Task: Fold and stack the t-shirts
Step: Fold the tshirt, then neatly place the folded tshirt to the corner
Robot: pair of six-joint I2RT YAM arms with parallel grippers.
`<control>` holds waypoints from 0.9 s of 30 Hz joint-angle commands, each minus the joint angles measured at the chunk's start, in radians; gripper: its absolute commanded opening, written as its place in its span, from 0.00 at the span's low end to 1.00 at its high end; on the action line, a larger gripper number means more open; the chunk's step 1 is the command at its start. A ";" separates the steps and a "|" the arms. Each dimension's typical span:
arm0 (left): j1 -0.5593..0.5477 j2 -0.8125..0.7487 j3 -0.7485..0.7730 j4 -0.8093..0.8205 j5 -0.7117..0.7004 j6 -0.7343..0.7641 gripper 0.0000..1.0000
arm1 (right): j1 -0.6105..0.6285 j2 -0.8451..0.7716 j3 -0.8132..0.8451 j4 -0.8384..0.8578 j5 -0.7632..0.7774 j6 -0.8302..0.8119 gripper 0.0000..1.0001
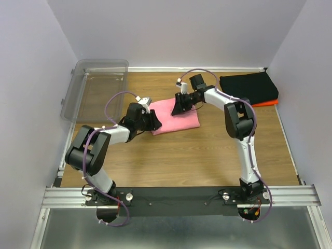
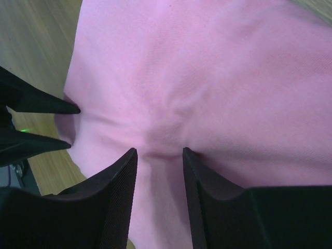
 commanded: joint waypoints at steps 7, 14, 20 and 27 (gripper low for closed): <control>-0.006 0.039 -0.046 -0.011 -0.066 -0.006 0.50 | -0.043 -0.209 -0.102 -0.124 0.069 -0.187 0.60; -0.007 -0.351 -0.055 -0.054 -0.237 0.065 0.56 | -0.075 -0.403 -0.279 -0.098 0.429 -0.098 0.80; -0.007 -0.765 -0.133 -0.108 -0.382 0.120 0.62 | -0.086 -0.379 -0.401 0.029 0.597 0.178 0.87; -0.006 -1.111 -0.247 -0.212 -0.342 0.063 0.65 | -0.086 -0.296 -0.403 0.089 0.433 0.223 0.90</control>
